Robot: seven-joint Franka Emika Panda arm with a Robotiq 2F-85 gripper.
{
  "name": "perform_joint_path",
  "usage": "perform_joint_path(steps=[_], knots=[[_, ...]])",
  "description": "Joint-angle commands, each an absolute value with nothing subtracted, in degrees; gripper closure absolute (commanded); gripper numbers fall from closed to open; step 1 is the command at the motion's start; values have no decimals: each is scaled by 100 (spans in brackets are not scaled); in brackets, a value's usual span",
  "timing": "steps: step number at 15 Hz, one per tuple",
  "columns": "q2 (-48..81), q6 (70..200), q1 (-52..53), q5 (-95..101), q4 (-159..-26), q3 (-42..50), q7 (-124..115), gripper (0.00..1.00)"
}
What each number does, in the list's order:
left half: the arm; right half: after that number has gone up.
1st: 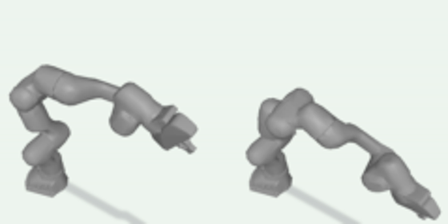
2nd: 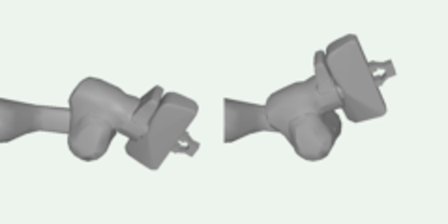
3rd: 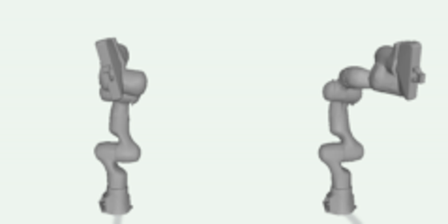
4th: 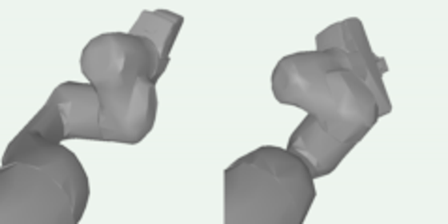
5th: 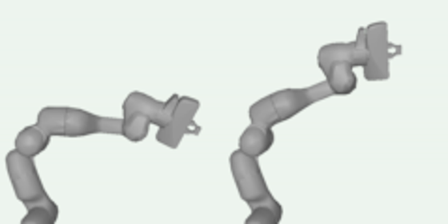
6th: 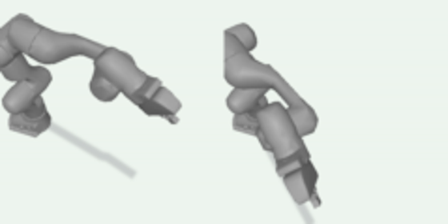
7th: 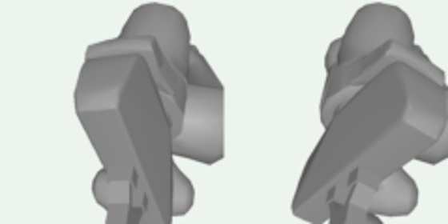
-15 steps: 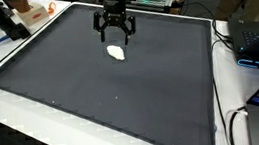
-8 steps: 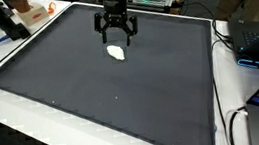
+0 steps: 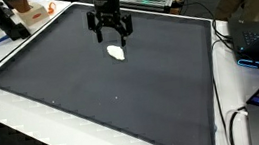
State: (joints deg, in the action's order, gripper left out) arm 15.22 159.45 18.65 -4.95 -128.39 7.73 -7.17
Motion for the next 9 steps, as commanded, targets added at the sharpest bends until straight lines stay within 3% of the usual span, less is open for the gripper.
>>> perform_joint_path(steps=[1,9], knots=[[1507,15812,1382,-279,-12772,324,-896,0],[1453,15577,1144,-269,-12643,39,-942,0]])
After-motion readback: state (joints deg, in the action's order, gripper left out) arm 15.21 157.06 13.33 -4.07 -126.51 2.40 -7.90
